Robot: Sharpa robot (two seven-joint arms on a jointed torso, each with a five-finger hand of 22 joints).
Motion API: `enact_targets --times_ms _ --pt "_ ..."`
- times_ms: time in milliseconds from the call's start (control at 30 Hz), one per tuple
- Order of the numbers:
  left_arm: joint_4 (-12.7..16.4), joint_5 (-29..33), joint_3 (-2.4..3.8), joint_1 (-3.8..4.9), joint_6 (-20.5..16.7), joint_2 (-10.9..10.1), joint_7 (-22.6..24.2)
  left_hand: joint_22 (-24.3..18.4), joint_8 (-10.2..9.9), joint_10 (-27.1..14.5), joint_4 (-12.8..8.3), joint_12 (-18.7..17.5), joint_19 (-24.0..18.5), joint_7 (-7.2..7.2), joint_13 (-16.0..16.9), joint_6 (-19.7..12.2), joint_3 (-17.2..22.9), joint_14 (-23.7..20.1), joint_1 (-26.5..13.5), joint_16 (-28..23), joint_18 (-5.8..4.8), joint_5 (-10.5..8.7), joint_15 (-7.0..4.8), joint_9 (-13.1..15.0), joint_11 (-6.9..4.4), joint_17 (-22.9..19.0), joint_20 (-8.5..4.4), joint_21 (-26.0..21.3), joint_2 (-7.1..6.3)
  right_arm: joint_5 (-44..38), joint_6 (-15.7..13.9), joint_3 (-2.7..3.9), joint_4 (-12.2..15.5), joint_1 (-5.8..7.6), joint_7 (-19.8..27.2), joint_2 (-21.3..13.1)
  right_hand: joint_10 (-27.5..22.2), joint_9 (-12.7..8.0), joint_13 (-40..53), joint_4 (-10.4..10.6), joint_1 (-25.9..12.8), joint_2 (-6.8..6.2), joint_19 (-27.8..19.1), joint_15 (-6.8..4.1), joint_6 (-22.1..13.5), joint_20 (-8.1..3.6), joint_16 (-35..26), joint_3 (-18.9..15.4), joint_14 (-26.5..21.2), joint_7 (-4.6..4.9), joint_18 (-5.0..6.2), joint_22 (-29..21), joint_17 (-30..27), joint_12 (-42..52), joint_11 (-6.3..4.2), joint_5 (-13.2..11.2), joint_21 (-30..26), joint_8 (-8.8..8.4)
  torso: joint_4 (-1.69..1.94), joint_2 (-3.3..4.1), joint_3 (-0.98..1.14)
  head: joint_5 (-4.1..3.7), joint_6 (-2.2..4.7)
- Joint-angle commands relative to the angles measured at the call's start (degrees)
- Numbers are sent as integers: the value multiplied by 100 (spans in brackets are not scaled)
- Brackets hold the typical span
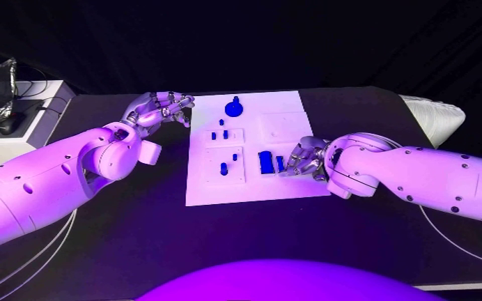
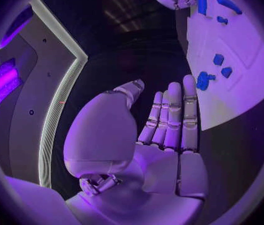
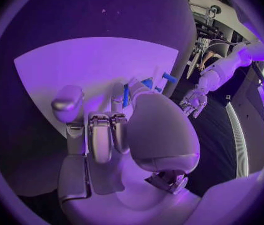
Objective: Assemble the parts on the task board
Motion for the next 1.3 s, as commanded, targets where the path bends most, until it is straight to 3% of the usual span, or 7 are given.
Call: enact_targets --times_ms 33,300,667,1000,1100,1167,1300 --pt "7 -16 4 -4 91 12 30 -7 16 -38 36 -13 42 11 -9 -34 5 -3 4 18 31 -13 6 -7 -16 -9 -2 -23 43 77 -18 -4 76 -15 216 -61 574 -7 1449 -1 -64 -112 -8 -24 -53 -43 -7 -84 565 26 -34 -15 1365 -40 -9 -24 -44 17 -1 1 2 3 4" --pt "-17 -17 4 -4 84 24 35 -7 16 -38 36 -13 42 11 -9 -34 5 -3 4 18 31 -13 6 -7 -16 -9 -2 -23 43 226 -136 40 315 35 494 -329 487 -36 1340 4 -72 -206 -64 19 -140 -7 -44 -436 544 83 -4 -111 1271 -221 41 -19 -288 -5 -6 -8 1 -15 20" --pt "-54 -14 4 -14 70 58 61 -10 18 -42 40 -10 44 10 -9 -33 0 -4 16 18 31 -12 6 -10 -15 -9 -2 -27 45 392 -392 95 372 197 861 -596 463 -60 1313 6 -38 -117 -67 39 -162 15 -46 -660 544 98 2 -120 1271 -267 60 9 -332 -8 -6 -33 -7 -50 66" --pt "-64 128 3 -48 -63 86 178 -17 28 8 47 29 51 9 2 -23 5 -8 73 18 32 -4 0 -18 -24 -12 -3 -39 74 1486 -1511 118 -142 324 2168 -575 313 -306 1142 -32 464 237 -243 121 -486 84 -215 -426 456 229 120 -509 885 -550 167 655 -1242 -339 -7 -63 -18 -58 124" --pt "-69 206 3 -61 -155 97 227 -20 32 35 49 45 52 11 7 -17 7 -12 91 16 32 -4 -2 -21 -28 -14 -4 -44 80 1948 -1740 120 -306 331 2705 -494 -9 -388 775 -26 620 225 -509 172 -580 129 -500 -302 310 296 259 -1010 328 -1155 225 759 -2327 -458 -9 -77 -24 -65 167" --pt "-77 275 3 -68 -258 112 268 -32 43 122 68 81 31 6 15 4 2 -48 121 -6 29 -2 -7 -30 -39 -26 -4 -71 85 2257 -1874 120 -436 332 3070 -411 -482 -452 224 -22 672 199 -831 249 -720 208 -1027 -193 40 391 367 -1535 -512 -2021 317 810 -3361 -575 -18 -96 -34 -67 197" --pt "-109 456 3 -77 -546 163 376 -407 76 395 234 -177 -430 23 -130 50 -15 -581 241 -844 19 -8 101 -105 15 -398 111 -753 56 2787 -2039 121 -799 307 3810 -169 -2254 -656 -1911 -23 770 145 -1462 496 -1098 461 -3440 142 -1403 659 351 -2084 -3489 -5088 556 879 -4095 -871 -42 -148 -55 -57 361"
